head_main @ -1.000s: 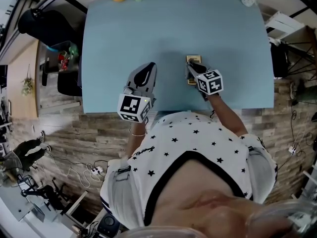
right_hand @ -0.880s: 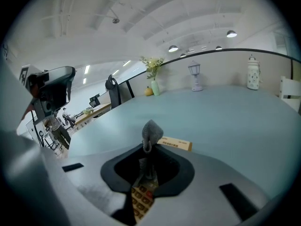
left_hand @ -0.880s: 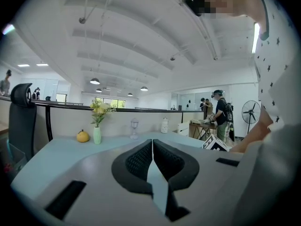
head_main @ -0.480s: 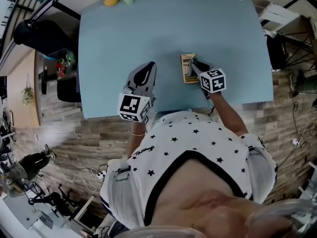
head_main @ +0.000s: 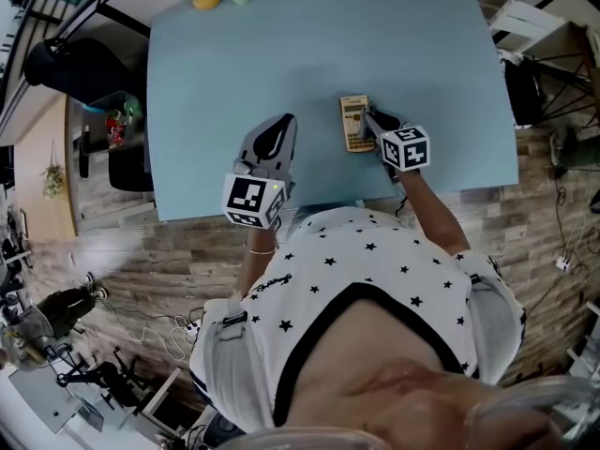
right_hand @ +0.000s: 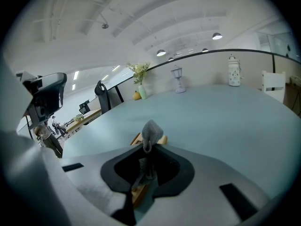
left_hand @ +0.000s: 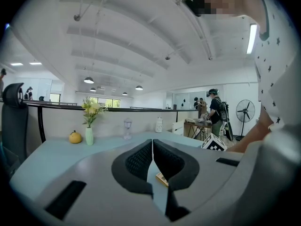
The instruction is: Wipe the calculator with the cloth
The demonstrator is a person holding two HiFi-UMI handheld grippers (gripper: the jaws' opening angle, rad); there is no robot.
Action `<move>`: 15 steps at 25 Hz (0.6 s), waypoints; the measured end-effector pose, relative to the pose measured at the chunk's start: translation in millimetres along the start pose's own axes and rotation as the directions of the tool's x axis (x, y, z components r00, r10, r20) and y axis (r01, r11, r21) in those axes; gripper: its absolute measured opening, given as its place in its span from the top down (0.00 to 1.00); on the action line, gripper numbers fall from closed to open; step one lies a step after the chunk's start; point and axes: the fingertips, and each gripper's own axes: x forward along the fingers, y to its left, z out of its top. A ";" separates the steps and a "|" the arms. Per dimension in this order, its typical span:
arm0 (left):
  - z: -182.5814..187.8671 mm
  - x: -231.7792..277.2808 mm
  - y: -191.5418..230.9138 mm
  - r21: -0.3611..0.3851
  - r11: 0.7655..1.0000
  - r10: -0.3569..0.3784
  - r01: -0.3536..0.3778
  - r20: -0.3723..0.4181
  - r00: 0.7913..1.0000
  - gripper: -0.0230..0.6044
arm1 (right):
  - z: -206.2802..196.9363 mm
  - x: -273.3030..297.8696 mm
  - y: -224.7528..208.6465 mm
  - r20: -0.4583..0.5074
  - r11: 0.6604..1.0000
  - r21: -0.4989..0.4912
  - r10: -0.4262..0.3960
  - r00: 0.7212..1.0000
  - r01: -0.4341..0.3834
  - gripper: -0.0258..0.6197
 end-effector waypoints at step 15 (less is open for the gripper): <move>-3.0 -11.5 -3.2 -0.003 1.000 0.023 -0.023 0.007 1.000 0.91 | 24.1 -4.4 45.2 0.060 0.993 -0.048 0.106 0.993 -0.103 0.88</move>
